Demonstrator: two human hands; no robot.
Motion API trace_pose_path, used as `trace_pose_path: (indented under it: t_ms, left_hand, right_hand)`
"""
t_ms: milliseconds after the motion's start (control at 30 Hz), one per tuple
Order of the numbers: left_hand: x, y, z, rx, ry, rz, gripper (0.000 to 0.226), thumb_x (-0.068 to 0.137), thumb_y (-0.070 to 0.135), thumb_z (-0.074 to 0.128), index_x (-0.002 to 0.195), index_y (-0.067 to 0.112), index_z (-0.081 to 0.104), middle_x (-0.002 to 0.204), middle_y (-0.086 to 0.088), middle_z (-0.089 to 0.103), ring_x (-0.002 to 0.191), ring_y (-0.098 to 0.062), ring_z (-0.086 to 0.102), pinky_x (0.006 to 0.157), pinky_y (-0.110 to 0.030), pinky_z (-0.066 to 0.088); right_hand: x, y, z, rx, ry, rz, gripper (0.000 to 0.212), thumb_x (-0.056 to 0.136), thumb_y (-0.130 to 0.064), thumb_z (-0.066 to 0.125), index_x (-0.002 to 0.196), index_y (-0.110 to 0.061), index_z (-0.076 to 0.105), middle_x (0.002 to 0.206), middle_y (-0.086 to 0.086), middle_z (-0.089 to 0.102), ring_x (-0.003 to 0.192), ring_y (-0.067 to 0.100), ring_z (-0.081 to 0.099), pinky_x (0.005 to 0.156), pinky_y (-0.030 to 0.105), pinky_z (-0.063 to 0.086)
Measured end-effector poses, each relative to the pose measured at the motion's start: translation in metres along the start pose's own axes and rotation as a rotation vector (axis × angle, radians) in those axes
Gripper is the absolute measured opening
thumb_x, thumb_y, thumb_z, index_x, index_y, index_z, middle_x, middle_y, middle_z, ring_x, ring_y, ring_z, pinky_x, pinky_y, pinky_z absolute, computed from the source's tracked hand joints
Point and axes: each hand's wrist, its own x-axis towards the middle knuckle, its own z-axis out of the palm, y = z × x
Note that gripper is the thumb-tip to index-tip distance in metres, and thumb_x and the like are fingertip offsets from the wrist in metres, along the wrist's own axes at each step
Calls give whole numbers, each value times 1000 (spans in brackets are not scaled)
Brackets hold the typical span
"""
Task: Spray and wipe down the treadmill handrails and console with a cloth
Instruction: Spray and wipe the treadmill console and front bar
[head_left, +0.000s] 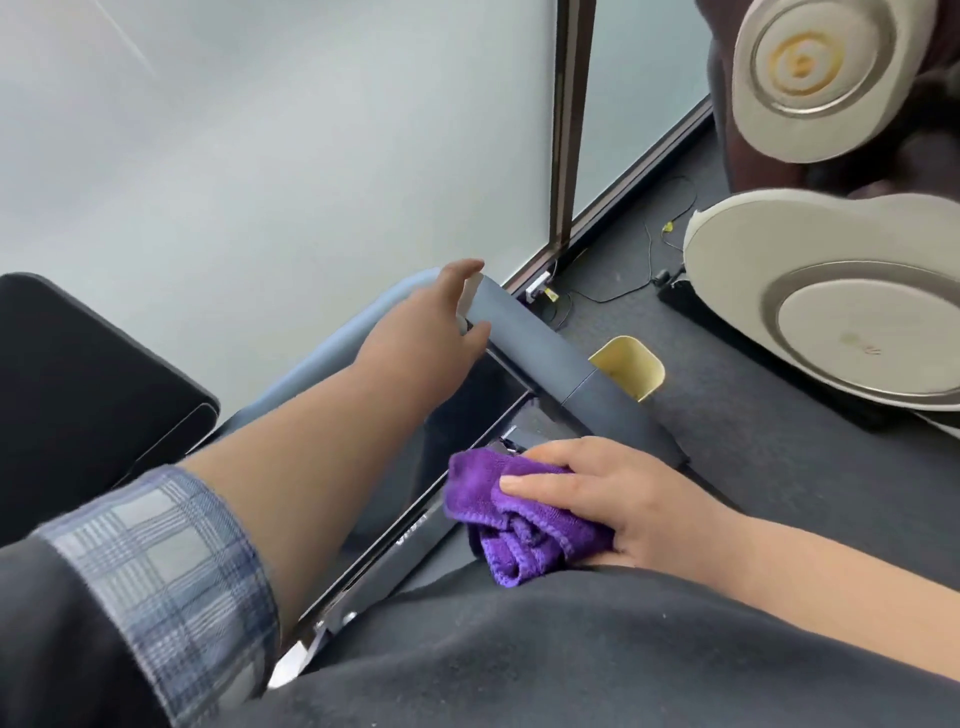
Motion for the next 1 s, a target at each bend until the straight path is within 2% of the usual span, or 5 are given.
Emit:
trace_pose_path:
  t_ms: [300,467,600,800,1000]
  left_hand:
    - [11,-3,21,204,-69,110,51,94,33,55,139,40,31,92,1,60,65,-19,56,57,-30,41]
    - [-3,9,19,154,-60,173,47,93,32,50,134,44,31,98,-1,61,75,-25,62,65,-38,52]
    - [-34,27,27,141,-68,306,48,93,34,50,136,46,32,94,5,50,78,-21,54,71,-34,48]
    - [-49,40,56,188,-294,405,48,92,27,53,136,37,39,97,2,51,83,-27,60,73,-38,52]
    - [-55,32,47,69,-145,326,50,96,36,55,139,44,31,97,8,46,80,-18,51,69,-29,37]
  right_hand:
    - [-22,0,15,-12,29,80,59,88,-44,73,142,-37,50,143,-4,52,128,14,53,103,41,47]
    - [-29,-5,11,-26,91,56,60,86,-45,75,140,-33,52,141,0,55,127,15,55,101,42,47]
    - [-34,-10,4,-29,145,64,60,85,-39,76,139,-29,53,139,3,56,125,18,56,102,41,47]
    - [-45,-7,-2,-58,176,70,65,83,-28,76,142,-28,49,142,1,52,130,16,52,105,41,44]
    - [-46,-9,-10,-87,254,87,58,90,-41,68,142,-23,49,142,2,51,131,16,50,110,33,39]
